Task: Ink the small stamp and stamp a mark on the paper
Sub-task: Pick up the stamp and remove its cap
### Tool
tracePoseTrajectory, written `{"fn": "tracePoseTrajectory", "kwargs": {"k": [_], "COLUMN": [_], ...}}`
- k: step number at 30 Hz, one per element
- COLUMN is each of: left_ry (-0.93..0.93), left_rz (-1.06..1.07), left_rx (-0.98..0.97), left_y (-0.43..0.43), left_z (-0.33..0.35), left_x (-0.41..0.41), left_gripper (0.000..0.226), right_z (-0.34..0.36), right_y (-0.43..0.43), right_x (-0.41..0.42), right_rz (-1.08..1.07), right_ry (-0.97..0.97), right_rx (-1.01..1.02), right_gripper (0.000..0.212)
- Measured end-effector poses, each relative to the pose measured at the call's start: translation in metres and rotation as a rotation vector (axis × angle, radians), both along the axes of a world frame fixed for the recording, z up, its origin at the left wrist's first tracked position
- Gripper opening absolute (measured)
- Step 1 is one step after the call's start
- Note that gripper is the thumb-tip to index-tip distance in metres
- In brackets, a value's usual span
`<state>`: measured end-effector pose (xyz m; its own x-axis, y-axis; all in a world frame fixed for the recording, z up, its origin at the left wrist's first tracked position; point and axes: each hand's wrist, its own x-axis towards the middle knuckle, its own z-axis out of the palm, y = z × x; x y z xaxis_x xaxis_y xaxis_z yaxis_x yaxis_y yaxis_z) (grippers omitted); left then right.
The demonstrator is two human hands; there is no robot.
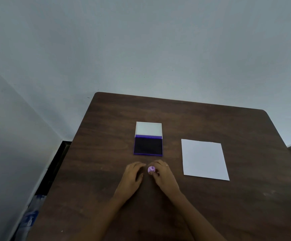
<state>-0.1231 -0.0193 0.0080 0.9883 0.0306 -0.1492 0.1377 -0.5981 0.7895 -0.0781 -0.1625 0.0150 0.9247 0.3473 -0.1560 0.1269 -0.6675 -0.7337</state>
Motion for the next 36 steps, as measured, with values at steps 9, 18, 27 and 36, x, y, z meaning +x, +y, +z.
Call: {"fn": "tracePoseTrajectory", "kwargs": {"k": [9,18,27,36], "left_ry": [-0.057,-0.045,0.069,-0.002], "left_rz": [0.256,0.257,0.404,0.029], "left_rx": [-0.501,-0.48,-0.467,0.047], "left_y": [-0.024,-0.026,-0.021,-0.02], "left_z": [0.036,0.043,0.036,0.013], "left_x": [0.004,0.019,0.019,0.021], "left_gripper": [0.023,0.024,0.019,0.03], "right_z": [0.026,0.036,0.034,0.04], "right_y": [-0.01,-0.017,-0.031,-0.031], "right_x": [-0.01,-0.009,0.0,0.007], "right_rz": [-0.419,-0.448,-0.763,-0.799], "right_ry": [0.421,0.498,0.802,0.99], "right_rx": [0.697,0.827,1.325,1.59], "right_gripper": [0.013,0.013,0.015,0.013]}}
